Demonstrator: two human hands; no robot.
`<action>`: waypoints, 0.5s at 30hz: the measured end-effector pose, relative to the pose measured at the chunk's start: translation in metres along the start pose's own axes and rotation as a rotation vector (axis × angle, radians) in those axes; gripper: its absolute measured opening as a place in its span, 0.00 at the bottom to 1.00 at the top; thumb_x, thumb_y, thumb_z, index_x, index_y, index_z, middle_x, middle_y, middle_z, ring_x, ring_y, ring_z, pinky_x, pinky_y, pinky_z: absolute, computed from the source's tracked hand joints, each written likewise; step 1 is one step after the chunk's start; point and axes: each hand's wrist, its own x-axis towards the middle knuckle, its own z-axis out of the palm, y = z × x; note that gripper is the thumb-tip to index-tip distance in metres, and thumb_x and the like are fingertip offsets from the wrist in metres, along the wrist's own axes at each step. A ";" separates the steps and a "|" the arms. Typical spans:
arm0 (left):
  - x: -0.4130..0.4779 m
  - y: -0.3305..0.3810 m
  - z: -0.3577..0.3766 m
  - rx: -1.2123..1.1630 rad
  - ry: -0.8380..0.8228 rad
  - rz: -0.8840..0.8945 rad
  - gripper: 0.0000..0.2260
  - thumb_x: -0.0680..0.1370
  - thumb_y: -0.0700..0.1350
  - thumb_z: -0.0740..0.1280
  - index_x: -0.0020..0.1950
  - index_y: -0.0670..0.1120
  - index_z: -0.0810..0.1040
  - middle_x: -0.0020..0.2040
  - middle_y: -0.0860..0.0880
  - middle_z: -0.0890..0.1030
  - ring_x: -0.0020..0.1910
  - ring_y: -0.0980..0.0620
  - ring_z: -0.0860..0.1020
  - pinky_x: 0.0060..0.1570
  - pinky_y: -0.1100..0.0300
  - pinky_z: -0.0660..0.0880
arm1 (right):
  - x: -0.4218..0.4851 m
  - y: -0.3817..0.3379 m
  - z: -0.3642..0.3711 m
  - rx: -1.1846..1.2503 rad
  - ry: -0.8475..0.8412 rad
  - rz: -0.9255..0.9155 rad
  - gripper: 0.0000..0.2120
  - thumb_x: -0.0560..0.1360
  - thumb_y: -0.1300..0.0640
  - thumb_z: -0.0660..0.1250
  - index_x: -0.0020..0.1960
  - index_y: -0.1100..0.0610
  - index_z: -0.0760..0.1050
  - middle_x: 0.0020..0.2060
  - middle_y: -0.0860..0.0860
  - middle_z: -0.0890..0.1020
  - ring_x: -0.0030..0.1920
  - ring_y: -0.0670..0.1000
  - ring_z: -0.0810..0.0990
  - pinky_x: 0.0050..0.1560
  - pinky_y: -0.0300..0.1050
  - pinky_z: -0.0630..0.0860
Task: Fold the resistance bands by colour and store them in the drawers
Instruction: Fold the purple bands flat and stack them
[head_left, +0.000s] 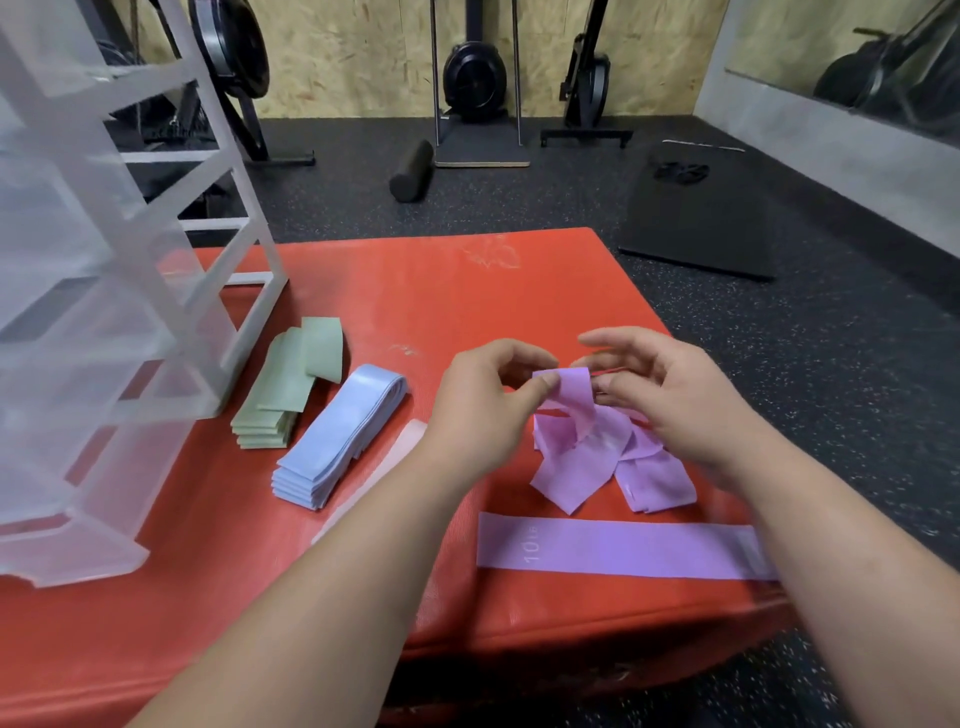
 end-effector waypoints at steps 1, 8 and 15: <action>0.001 0.001 -0.001 -0.025 0.011 0.003 0.05 0.78 0.41 0.76 0.52 0.50 0.86 0.45 0.57 0.87 0.44 0.61 0.83 0.44 0.71 0.73 | 0.000 -0.001 0.001 0.020 -0.023 0.022 0.14 0.81 0.64 0.69 0.64 0.51 0.82 0.53 0.49 0.88 0.57 0.46 0.85 0.59 0.43 0.82; 0.004 0.004 -0.009 -0.207 -0.007 0.011 0.09 0.77 0.44 0.76 0.57 0.51 0.86 0.49 0.50 0.88 0.49 0.47 0.85 0.54 0.44 0.82 | 0.004 0.009 0.010 -0.175 0.014 -0.125 0.04 0.77 0.58 0.77 0.51 0.53 0.85 0.45 0.52 0.88 0.45 0.49 0.84 0.52 0.55 0.81; 0.004 0.017 -0.021 -0.091 -0.047 0.120 0.01 0.80 0.46 0.74 0.50 0.51 0.85 0.44 0.49 0.86 0.44 0.40 0.83 0.46 0.40 0.80 | 0.005 0.006 0.019 -0.089 -0.072 -0.136 0.12 0.76 0.62 0.77 0.57 0.53 0.82 0.49 0.53 0.87 0.51 0.58 0.86 0.56 0.52 0.82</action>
